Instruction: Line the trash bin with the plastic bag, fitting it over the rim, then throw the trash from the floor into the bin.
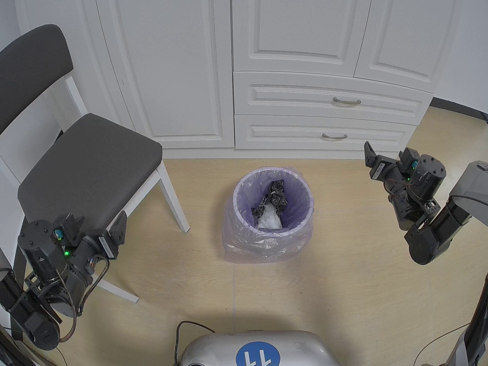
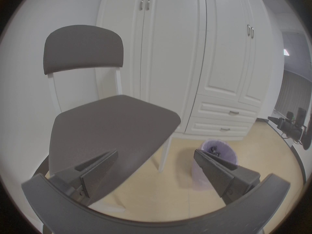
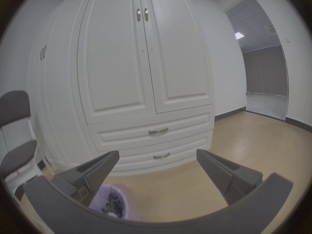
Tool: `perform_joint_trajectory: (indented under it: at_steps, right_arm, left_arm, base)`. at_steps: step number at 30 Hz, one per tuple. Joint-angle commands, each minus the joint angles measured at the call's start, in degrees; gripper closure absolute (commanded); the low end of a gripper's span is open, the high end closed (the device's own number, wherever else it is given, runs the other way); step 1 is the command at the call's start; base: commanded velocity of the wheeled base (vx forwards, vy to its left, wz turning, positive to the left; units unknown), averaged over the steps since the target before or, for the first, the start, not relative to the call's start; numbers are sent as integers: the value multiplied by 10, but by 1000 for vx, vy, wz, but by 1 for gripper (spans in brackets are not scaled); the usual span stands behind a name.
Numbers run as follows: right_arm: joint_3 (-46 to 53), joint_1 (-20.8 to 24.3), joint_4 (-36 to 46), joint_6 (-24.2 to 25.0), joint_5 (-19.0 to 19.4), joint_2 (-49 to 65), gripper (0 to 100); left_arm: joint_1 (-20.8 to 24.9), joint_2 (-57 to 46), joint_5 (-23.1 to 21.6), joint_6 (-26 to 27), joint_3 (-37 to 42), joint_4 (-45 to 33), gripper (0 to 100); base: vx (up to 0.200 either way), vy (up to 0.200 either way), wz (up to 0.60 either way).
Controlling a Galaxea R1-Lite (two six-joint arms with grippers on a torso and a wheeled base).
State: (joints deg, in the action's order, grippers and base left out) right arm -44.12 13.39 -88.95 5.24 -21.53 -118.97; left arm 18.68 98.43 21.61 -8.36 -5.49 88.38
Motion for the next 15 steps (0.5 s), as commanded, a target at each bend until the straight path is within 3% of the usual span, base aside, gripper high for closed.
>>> perform_joint_trajectory:
  at_steps: [1,6,9,15]
  right_arm:
    - [69,3,-10,-23,31,0,0]
    - [183,6,-10,-37,90,51,0]
    - [274,6,-10,-51,161,101,0]
    - [269,-29,-10,-63,260,170,0]
  left_arm:
    - [20,-12,3,0,55,-3,0]
    - [18,-21,15,9,55,-2,0]
    - [26,-44,11,54,55,-3,0]
    - [9,-54,-63,127,-14,-9,0]
  base:
    - [0,0,0]
    - [0,0,0]
    - [0,0,0]
    - [0,0,0]
